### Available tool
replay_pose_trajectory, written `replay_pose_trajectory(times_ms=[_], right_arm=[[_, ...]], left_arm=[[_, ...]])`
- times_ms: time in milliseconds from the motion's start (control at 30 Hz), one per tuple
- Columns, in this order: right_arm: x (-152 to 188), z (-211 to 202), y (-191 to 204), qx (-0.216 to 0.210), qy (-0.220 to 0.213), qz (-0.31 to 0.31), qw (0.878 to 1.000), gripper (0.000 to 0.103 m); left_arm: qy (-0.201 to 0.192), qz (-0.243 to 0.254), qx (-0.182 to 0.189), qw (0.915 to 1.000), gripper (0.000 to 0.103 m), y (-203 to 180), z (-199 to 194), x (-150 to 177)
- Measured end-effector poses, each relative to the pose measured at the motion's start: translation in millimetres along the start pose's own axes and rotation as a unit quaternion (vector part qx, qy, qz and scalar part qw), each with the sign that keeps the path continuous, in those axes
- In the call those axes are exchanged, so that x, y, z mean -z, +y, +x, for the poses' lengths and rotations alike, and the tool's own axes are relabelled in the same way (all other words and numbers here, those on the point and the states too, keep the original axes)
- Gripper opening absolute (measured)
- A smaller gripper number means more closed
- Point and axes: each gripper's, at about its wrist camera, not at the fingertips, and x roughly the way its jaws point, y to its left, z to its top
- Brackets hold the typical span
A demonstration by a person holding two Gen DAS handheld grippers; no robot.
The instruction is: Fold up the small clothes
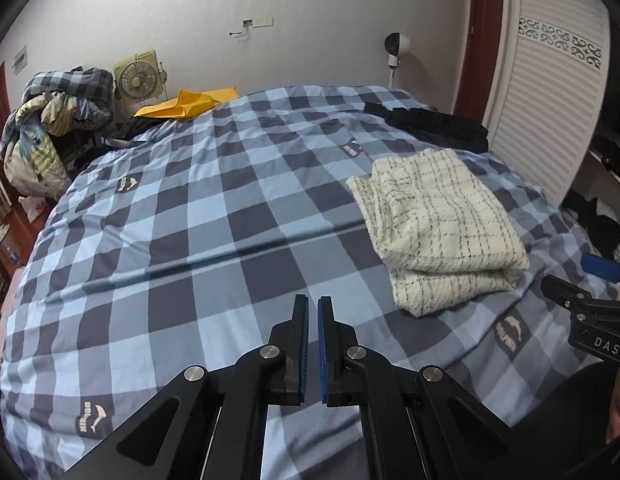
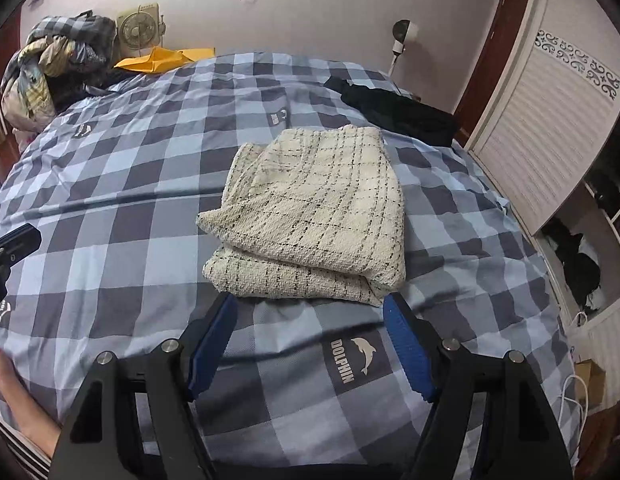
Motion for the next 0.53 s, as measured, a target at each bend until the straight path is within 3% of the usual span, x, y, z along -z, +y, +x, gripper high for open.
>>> replay_pose_trajectory(times_ms=[233, 533], right_arm=[[-1.8, 2.6, -6.2, -0.010, 0.007, 0.015, 1.000, 0.072], [-2.3, 3.3, -7.8, -0.011, 0.008, 0.016, 1.000, 0.072]], left_arm=[[-0.001, 0.019, -0.038, 0.9991, 0.003, -3.2, 0.2, -1.8], [-0.001, 0.013, -0.016, 0.9998, 0.003, -4.5, 0.8, -4.0]])
